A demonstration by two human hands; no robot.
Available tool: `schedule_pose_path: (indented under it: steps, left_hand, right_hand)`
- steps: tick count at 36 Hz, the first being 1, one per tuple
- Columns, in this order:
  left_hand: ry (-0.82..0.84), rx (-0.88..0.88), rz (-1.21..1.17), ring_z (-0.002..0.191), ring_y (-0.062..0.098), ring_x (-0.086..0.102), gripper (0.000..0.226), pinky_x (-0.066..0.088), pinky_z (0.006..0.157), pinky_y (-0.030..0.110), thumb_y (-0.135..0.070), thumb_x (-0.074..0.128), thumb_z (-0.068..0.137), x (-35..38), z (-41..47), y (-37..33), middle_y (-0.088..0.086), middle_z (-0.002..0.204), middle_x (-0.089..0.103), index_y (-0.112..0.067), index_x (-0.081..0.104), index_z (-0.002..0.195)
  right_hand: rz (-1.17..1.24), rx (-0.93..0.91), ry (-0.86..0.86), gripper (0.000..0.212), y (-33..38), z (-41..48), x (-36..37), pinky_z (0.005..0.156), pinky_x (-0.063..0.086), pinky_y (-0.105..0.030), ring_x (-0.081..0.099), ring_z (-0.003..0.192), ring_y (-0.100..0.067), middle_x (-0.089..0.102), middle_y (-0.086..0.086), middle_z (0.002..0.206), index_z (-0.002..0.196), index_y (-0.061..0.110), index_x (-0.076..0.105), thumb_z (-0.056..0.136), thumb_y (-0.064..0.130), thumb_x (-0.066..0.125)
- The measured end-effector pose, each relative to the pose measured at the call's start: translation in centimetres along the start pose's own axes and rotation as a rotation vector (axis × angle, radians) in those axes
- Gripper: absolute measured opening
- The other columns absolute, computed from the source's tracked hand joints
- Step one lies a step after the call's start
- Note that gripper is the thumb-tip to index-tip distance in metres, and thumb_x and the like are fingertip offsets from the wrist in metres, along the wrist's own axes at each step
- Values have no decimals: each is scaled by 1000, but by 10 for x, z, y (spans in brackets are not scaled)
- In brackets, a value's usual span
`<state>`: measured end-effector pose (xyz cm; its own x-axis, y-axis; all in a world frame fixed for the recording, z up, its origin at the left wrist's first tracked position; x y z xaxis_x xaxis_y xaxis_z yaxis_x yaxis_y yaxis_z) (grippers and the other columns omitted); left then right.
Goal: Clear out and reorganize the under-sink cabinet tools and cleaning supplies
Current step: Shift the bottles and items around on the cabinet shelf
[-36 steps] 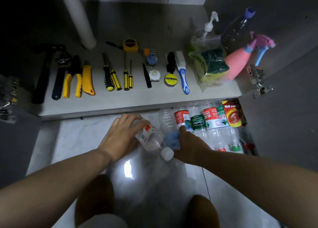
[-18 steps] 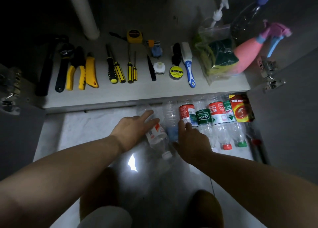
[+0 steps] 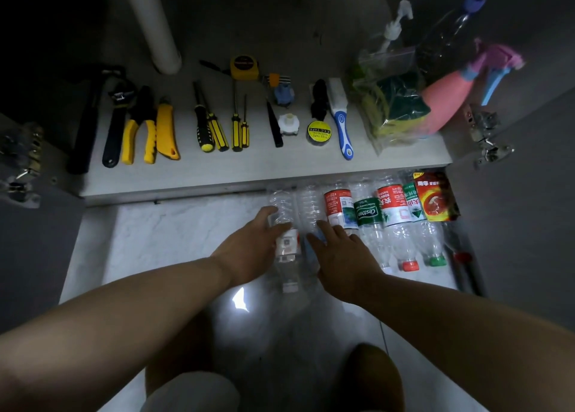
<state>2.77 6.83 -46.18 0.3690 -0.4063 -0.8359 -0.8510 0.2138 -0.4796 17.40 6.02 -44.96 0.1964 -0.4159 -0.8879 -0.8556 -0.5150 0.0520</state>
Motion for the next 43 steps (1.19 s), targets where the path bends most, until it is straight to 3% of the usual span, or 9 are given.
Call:
schedule_pose_path:
  steps: [5, 15, 21, 26, 37, 41, 43]
  left_hand:
    - [24, 22, -34, 138, 22, 47, 66, 43, 112, 29, -19, 60, 99, 0, 4, -10, 1, 168, 3, -28, 31, 158]
    - [33, 46, -36, 146, 21, 37, 72, 41, 115, 31, -22, 65, 96, 6, 6, -5, -1, 169, 0, -29, 29, 158]
    - [44, 29, -54, 139, 22, 45, 66, 45, 110, 33, -19, 61, 97, 3, 7, -6, -2, 167, 2, -31, 33, 156]
    - [60, -2, -34, 135, 22, 49, 66, 48, 107, 33, -19, 63, 97, 0, 7, -8, -1, 166, 4, -30, 35, 155]
    - [50, -44, -2, 125, 24, 56, 64, 57, 93, 38, -23, 66, 92, -6, 9, -10, -3, 162, 11, -38, 39, 148]
    - [50, -63, 69, 118, 24, 60, 66, 56, 84, 32, -22, 64, 92, -12, 10, -13, -4, 161, 13, -36, 36, 150]
    - [34, -62, 113, 116, 24, 60, 64, 54, 81, 33, -21, 61, 93, -20, 11, -17, -4, 159, 18, -35, 36, 150]
  right_hand:
    - [16, 4, 14, 80, -1, 0, -3, 109, 39, -48, 30, 141, -36, 14, -12, 160, 154, 22, 21, 88, 38, 63]
    - [10, -19, -12, 79, -6, 1, -4, 110, 40, -47, 33, 140, -34, 19, -11, 159, 154, 24, 24, 87, 36, 64]
    - [41, 26, 22, 81, -23, 1, 7, 122, 16, -56, -2, 153, -35, -1, -8, 167, 156, 38, 10, 92, 42, 59]
    - [72, 16, 67, 93, -31, 1, 17, 122, 13, -55, -13, 153, -32, -10, -4, 167, 155, 41, -4, 89, 40, 62]
    - [98, -4, 15, 89, -30, 3, 13, 122, 12, -49, -4, 154, -34, 2, -7, 167, 156, 36, 7, 88, 40, 64]
    - [134, -12, -51, 80, -27, 0, -6, 121, 21, -46, 16, 151, -31, 20, -9, 163, 156, 28, 23, 89, 34, 65]
    - [179, -6, -91, 73, -27, 1, -20, 117, 32, -44, 31, 144, -29, 33, -8, 156, 151, 25, 33, 87, 28, 67]
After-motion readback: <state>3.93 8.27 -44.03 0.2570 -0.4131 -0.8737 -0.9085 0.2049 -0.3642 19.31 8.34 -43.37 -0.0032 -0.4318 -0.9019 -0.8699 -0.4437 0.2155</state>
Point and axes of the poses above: each hand's wrist, its own z-axis towards the middle knuckle, its own x-axis out of the palm, y = z × x, the point moved 9 cm from there along z, towards the middle knuckle
